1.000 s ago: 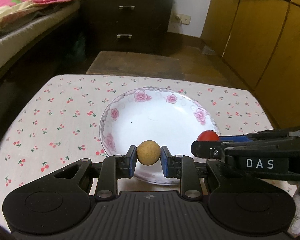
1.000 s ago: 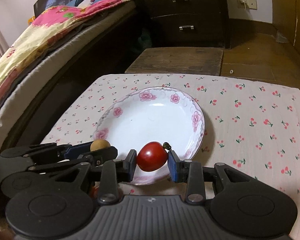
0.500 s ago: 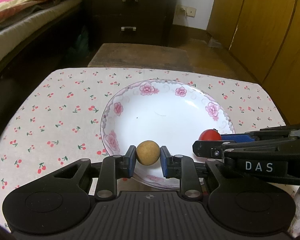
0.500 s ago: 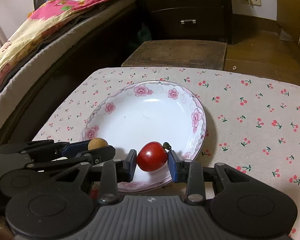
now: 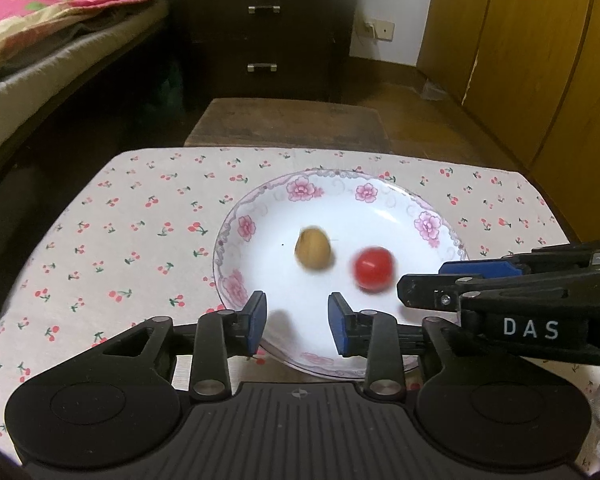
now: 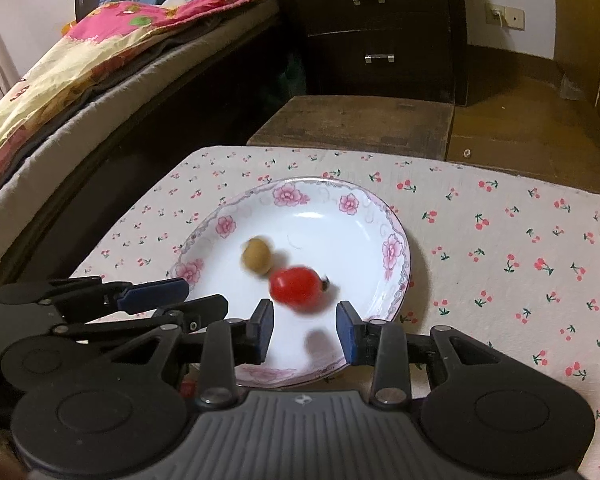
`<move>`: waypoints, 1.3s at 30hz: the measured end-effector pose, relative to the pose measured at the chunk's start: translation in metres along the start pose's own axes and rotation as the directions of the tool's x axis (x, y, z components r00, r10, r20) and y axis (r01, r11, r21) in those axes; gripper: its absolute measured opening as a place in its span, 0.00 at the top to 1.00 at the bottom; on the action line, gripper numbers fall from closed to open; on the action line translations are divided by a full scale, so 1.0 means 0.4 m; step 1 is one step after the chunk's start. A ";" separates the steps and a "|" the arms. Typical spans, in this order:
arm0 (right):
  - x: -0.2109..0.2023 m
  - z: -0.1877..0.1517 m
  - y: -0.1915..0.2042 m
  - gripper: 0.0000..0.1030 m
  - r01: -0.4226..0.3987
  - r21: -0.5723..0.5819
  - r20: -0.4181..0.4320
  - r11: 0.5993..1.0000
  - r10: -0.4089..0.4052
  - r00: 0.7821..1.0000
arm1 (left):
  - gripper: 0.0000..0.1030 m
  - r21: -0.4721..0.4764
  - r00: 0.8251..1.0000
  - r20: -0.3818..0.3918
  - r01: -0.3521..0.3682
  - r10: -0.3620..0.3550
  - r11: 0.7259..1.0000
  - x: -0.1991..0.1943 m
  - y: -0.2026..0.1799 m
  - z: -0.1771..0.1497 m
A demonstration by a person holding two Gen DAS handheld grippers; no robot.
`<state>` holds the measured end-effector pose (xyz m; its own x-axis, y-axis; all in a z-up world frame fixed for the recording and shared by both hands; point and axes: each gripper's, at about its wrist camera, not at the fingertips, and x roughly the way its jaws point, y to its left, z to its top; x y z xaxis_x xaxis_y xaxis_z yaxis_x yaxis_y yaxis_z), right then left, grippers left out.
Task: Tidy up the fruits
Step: 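Open the left tool to drop the brown fruit while the right tool releases the tomato, then grasp a small tangerine with the right tool while the left tool approaches a brown fruit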
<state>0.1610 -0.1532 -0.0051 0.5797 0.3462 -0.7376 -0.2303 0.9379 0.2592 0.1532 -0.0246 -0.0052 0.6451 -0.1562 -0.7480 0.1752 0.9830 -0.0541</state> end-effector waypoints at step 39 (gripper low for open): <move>-0.126 -0.150 0.022 0.64 0.016 0.032 -0.064 0.999 -0.014 0.998 | 0.45 -0.030 0.998 -0.007 0.056 -0.056 0.998 -0.196 0.072 -0.136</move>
<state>0.0828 -0.1634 -0.0030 0.5315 0.3314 -0.7796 -0.1961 0.9434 0.2673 0.0675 0.0212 0.0159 0.6292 -0.2103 -0.7482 0.1883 0.9753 -0.1158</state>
